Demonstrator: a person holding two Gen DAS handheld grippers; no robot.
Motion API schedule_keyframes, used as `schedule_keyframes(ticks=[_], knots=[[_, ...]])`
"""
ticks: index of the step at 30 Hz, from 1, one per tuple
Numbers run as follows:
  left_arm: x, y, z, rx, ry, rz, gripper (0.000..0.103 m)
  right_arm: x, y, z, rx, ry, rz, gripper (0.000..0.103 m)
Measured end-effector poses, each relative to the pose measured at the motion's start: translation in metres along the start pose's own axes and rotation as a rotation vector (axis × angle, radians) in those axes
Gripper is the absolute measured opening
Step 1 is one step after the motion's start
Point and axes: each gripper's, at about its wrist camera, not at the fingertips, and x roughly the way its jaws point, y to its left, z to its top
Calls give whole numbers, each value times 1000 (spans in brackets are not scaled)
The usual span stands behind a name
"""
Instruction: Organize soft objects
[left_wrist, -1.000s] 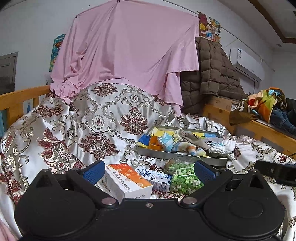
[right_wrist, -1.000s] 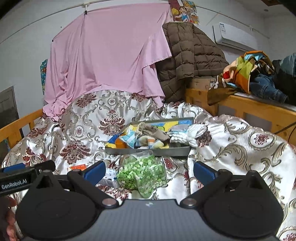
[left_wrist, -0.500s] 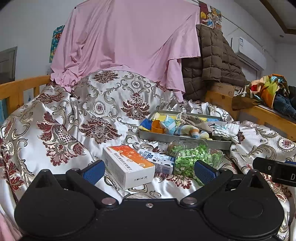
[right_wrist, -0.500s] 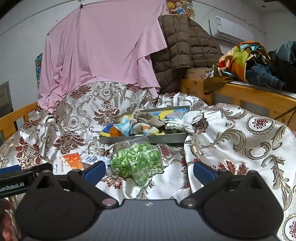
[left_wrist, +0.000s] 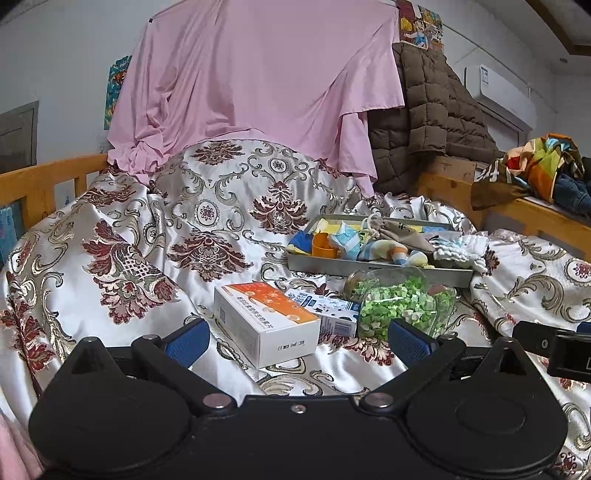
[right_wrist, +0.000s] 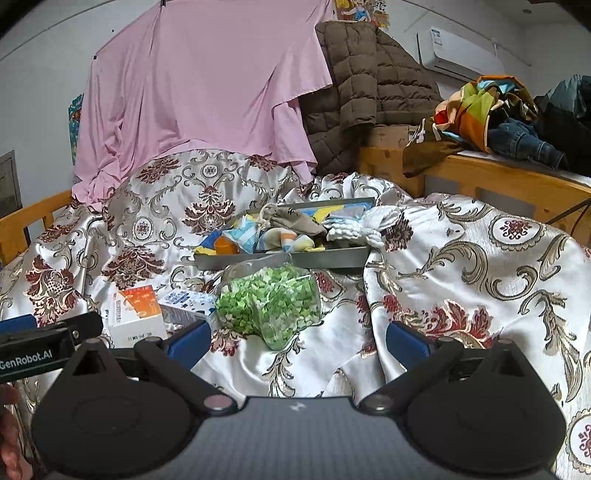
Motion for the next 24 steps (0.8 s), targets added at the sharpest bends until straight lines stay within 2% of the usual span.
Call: schedule_keyframes(ticks=[13,24], knots=[[0,-8,-6,55,9,1,102,-1,0,-8,-1,16,-9,103],[1,-9,-9,61,20,3,102,1,2,-9,-3,22,-15,103]])
